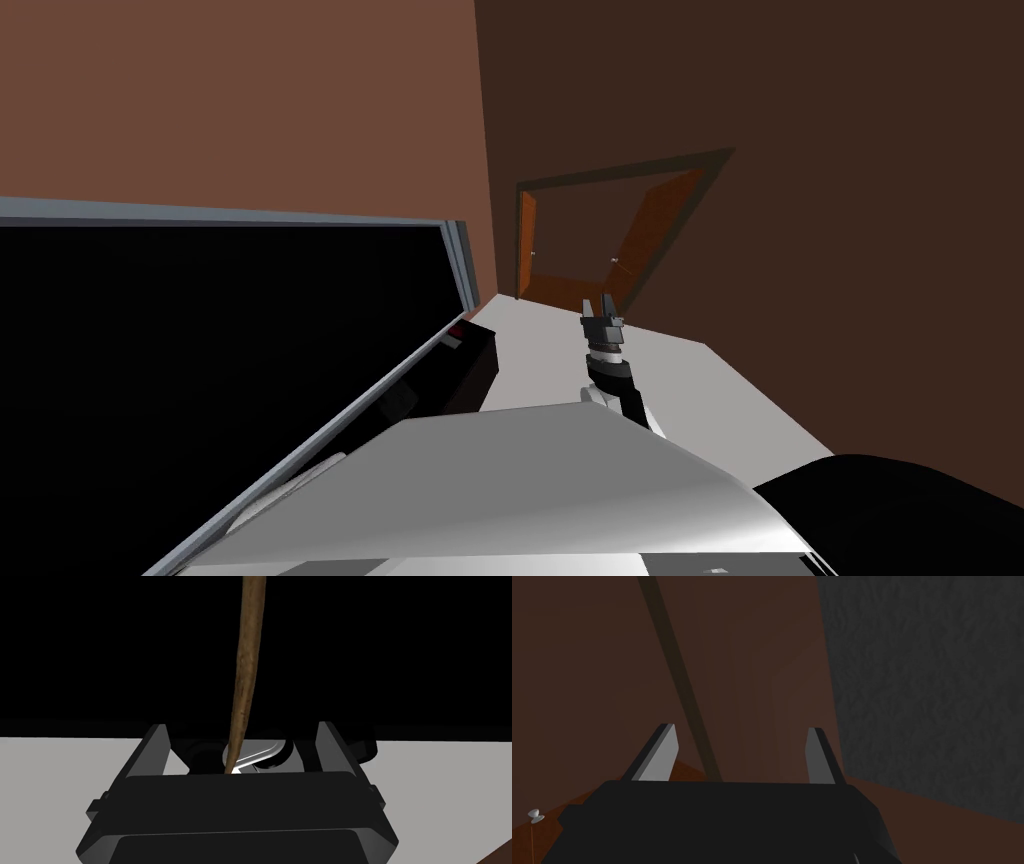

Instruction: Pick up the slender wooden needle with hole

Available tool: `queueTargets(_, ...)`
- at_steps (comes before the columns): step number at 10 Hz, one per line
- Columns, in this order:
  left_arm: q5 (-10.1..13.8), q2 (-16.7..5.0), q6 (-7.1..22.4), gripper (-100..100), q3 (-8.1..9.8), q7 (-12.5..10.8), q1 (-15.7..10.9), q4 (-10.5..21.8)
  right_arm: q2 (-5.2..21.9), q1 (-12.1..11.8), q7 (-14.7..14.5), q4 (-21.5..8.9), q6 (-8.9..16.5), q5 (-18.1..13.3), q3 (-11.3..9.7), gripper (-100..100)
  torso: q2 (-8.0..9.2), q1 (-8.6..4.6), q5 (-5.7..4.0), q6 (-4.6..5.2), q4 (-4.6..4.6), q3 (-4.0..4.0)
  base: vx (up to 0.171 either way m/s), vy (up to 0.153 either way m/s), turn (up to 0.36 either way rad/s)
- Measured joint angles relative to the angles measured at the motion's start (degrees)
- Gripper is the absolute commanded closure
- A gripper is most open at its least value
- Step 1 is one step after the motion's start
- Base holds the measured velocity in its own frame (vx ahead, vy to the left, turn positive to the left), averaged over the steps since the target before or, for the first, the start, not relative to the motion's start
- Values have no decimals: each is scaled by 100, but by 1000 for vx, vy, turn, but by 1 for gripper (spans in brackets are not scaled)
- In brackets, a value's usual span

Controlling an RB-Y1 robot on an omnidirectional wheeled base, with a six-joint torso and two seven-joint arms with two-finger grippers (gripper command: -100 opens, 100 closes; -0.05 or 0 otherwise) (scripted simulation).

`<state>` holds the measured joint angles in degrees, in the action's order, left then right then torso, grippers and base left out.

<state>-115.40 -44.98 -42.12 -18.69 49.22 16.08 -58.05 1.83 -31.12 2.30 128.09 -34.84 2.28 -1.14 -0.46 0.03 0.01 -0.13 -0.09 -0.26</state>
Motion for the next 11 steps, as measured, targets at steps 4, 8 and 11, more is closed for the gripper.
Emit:
queueTargets(4,-165,-84,-36,0,-22,248,71,202,-1,0,0,0,0,0,0,0,18,-19,-3,-3,2,9,43,20,-57)
queueTargets(8,-223,176,246,-100,-133,271,65,451,-1,1,0,0,0,0,0,0,32,-18,-2,-3,6,18,-14,15,-46)
queueTargets(11,-351,303,401,100,-213,133,114,444,-1,0,0,0,0,0,0,0,29,-21,-4,-4,6,16,-3,3,-11)
